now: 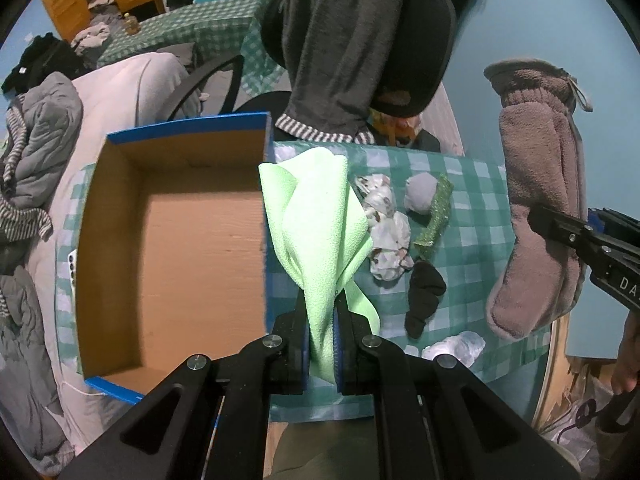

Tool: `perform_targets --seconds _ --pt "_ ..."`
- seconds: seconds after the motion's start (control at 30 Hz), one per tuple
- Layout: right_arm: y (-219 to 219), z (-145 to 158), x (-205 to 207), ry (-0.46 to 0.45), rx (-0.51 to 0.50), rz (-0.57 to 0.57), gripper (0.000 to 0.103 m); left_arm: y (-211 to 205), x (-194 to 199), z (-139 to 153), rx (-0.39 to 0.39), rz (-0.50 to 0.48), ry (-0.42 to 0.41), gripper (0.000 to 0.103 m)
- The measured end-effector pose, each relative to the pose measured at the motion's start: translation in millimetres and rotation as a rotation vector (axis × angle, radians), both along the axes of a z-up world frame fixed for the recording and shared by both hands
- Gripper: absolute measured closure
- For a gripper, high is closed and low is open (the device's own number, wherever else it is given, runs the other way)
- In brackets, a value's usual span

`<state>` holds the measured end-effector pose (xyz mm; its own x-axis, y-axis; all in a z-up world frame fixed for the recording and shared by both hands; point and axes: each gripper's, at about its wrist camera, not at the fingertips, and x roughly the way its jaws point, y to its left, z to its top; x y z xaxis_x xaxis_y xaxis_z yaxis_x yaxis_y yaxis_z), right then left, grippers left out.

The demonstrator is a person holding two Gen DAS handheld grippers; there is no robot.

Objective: Organize soft objects
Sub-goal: 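Lift the green cloth with left tool while right tool lifts the mitten toward the box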

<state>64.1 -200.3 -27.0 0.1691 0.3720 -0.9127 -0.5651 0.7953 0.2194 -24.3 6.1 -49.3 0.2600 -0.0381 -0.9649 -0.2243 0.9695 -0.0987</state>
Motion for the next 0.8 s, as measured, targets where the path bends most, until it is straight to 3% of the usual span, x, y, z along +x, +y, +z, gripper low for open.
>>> perform_targets --seconds 0.8 --pt "109.6 13.7 -17.5 -0.016 0.056 0.198 0.076 81.8 -34.6 2.9 -0.002 0.182 0.003 0.094"
